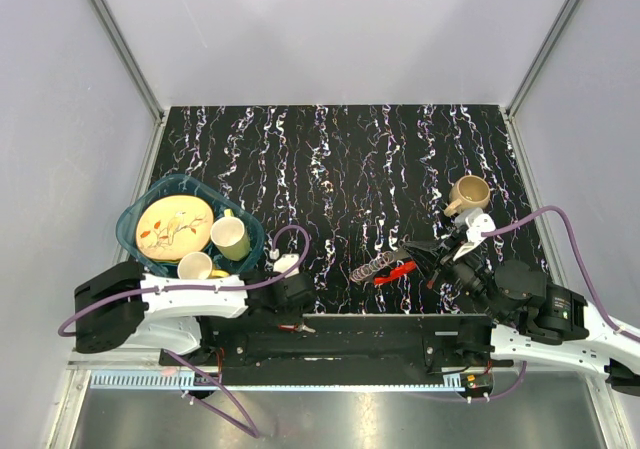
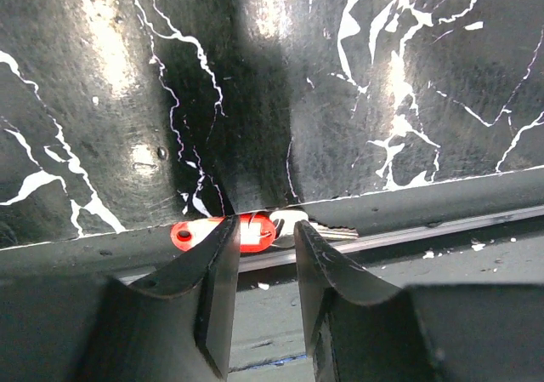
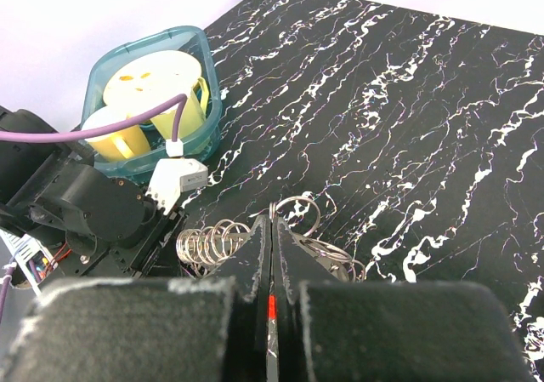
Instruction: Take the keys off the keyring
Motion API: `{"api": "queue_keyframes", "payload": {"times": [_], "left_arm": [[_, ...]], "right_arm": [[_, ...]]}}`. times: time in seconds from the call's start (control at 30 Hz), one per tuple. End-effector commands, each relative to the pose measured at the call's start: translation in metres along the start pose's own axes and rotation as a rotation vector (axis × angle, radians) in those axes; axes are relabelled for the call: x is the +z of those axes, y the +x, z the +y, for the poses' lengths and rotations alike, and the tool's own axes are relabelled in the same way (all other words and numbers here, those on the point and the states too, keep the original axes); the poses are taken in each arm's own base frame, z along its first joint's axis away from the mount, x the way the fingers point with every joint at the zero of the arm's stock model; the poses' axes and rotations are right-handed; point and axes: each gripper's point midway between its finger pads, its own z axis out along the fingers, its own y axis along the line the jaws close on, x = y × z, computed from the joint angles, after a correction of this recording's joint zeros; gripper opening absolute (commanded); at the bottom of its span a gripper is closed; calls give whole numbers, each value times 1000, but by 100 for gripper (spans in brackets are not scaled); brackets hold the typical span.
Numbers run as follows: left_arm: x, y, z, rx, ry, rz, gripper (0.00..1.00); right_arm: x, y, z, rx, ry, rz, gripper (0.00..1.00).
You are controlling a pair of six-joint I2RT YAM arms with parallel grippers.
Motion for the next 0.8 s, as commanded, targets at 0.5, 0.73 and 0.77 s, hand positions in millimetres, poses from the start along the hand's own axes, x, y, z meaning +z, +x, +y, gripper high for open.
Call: {"api": "queue_keyframes", "payload": {"times": [0.5,0.73,0.77], "left_arm": [[6,10,-6,33,-4,30,25],[1,5,-20,55,36,26,8],[-1,3,-22,52,39,20,6]], "right_arm": [[-3,-15,-3,50,17,-56,0],[-4,-20,-3,47,18,-59,0],[-5,-21,-3,49,17,-62,0]]}}
